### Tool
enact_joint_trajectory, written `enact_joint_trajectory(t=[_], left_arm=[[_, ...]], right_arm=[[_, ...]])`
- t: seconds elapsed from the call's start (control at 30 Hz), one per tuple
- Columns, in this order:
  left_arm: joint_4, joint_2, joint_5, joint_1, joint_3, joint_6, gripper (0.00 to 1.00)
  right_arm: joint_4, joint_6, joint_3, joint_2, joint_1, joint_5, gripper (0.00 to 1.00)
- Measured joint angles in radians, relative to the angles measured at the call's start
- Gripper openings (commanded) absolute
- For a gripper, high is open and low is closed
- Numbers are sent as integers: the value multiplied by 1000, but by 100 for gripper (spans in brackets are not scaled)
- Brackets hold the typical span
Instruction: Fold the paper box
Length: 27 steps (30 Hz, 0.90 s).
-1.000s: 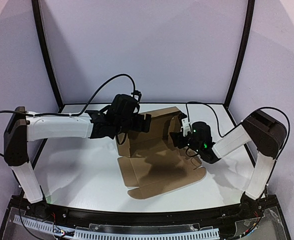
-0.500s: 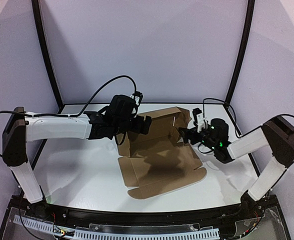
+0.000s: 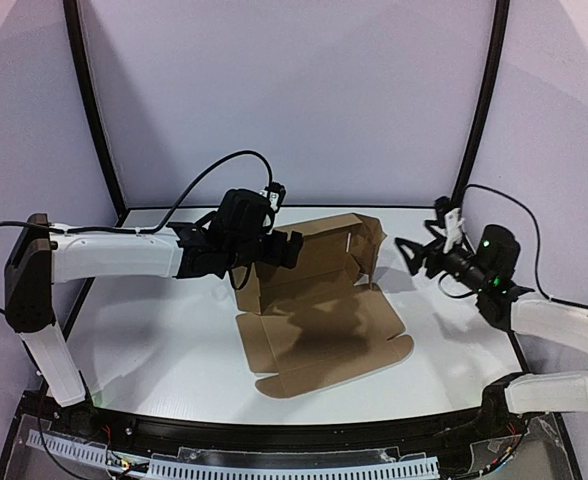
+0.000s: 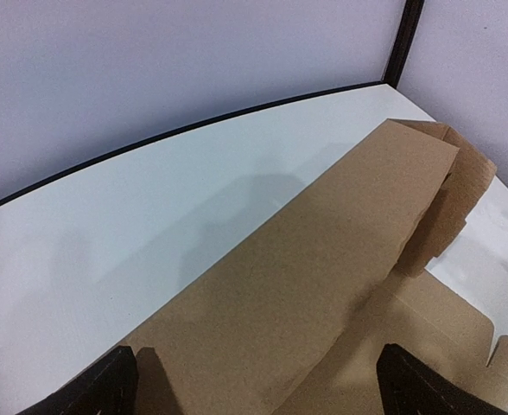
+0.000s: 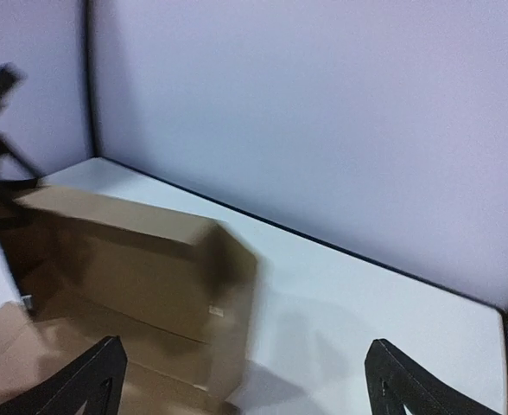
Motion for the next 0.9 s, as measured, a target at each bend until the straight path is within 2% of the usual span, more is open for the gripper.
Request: enact_joint_trajectory(t=[0.1, 0.23, 0.37, 0.47, 0.7, 0.9], left_arm=[[1, -1, 5, 1, -3, 1, 98], [6, -4, 12, 3, -11, 5, 98], [11, -5, 16, 4, -13, 8, 98], [18, -5, 17, 4, -15, 8, 98], [34, -10, 22, 4, -31, 8, 98], [35, -13, 23, 4, -34, 15, 98]], right_arm=[[-100, 75, 74, 92, -120, -8, 98], [-219, 143, 246, 325, -173, -65, 98], [-300, 180, 472, 588, -198, -233, 98], [-382, 180, 599, 712, -204, -366, 98], [-633, 80, 802, 830, -135, -527, 98], [-708, 12, 776, 798, -76, -571, 98]])
